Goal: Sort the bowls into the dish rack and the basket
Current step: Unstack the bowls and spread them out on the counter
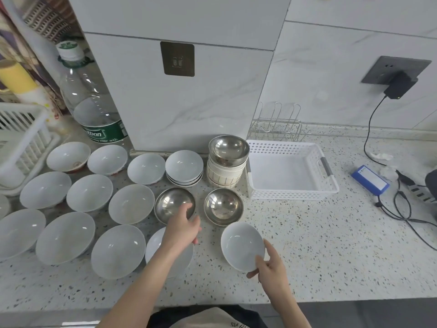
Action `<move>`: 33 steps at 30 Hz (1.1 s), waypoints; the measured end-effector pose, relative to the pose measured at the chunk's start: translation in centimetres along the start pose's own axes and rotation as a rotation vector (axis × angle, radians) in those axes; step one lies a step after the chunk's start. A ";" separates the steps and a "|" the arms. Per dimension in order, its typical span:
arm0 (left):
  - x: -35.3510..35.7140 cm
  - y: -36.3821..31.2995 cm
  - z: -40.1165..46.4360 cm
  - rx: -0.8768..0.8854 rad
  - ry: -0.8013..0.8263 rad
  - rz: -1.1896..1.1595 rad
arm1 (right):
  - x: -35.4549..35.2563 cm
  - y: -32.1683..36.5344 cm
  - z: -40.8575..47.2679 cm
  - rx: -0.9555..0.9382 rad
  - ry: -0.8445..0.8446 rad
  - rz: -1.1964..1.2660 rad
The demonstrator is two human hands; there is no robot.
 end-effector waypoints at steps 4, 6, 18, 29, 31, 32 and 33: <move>-2.6 2.0 -0.6 -0.048 -0.061 -0.072 | 1.8 0.7 -0.5 -0.046 0.065 -0.038; -3.3 3.0 -1.0 -0.068 -0.079 -0.113 | 2.9 1.1 -0.8 -0.062 0.101 -0.063; -4.1 4.8 -0.9 -0.122 -0.102 -0.192 | 4.8 1.7 -1.4 -0.090 0.131 -0.115; -4.3 4.2 -0.2 -0.141 -0.119 -0.224 | 3.0 2.6 2.3 -0.072 -0.034 -0.172; -4.5 3.9 0.0 -0.144 -0.132 -0.238 | 2.6 3.8 4.3 -0.042 -0.089 -0.160; -4.6 3.8 0.1 -0.145 -0.135 -0.246 | 2.6 4.4 5.1 -0.023 -0.088 -0.158; -4.7 3.7 0.1 -0.146 -0.136 -0.255 | 2.8 4.9 5.8 0.002 -0.076 -0.150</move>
Point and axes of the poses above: each hand's wrist, its own z-axis towards the middle knuckle, its own x-axis out of the palm, y = z × x, the point moved 5 cm from there along z, towards the middle knuckle, and after that the axes turned 14 degrees about -y, right-handed, at the moved point
